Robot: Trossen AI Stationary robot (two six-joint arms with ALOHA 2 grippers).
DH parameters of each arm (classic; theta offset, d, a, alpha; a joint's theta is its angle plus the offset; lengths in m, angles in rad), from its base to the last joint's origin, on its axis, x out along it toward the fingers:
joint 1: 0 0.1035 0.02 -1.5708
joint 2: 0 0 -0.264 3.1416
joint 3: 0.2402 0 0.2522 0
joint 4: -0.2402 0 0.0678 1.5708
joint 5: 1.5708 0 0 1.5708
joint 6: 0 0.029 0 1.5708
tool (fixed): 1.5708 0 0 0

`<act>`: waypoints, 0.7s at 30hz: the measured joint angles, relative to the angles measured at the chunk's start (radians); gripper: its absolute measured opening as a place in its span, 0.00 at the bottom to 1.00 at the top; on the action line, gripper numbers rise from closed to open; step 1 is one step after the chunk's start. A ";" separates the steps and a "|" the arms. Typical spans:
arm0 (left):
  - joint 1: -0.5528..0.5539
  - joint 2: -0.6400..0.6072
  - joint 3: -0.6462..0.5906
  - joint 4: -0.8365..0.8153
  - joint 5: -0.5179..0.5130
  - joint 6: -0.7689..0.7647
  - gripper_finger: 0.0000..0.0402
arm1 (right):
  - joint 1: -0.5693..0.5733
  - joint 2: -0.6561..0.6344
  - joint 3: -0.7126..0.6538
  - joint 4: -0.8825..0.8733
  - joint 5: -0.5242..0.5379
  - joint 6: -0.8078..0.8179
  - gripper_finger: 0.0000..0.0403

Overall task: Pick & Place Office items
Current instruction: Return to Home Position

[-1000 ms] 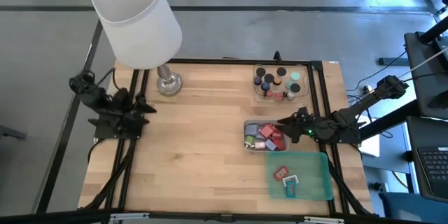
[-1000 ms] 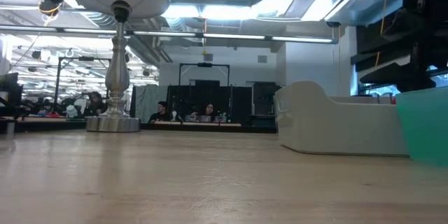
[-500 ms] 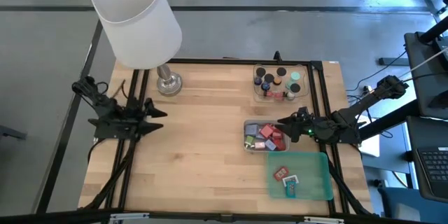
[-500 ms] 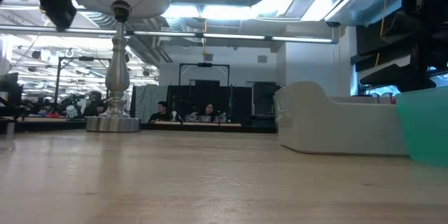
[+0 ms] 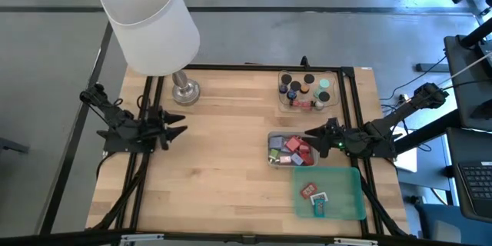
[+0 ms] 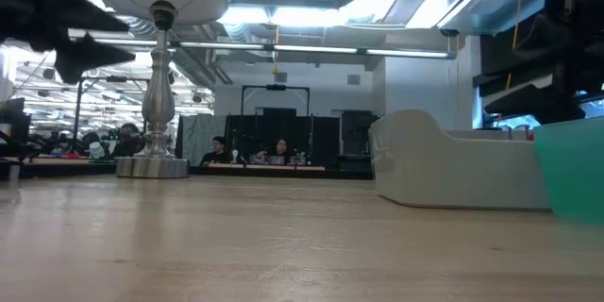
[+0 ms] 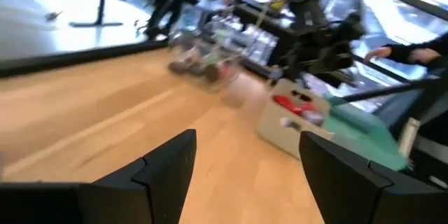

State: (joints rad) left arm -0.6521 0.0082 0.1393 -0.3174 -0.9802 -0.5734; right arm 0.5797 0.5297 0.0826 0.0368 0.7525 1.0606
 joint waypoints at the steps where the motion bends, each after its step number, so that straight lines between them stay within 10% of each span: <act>1: 0.000 0.000 0.000 -0.028 -0.012 -0.041 0.62 | 0.000 0.000 0.000 0.000 0.000 -0.020 0.66; 15: 0.000 0.004 -0.001 -0.129 -0.201 -0.001 0.62 | 0.000 0.001 0.000 -0.023 0.240 -0.163 0.66; 21: 0.000 0.004 -0.001 -0.124 -0.159 0.003 0.62 | 0.000 0.001 0.000 -0.023 0.138 -0.180 0.66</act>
State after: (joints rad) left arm -0.6518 0.0120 0.1387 -0.4411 -1.1388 -0.5702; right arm 0.5793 0.5304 0.0826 0.0135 0.8902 0.8806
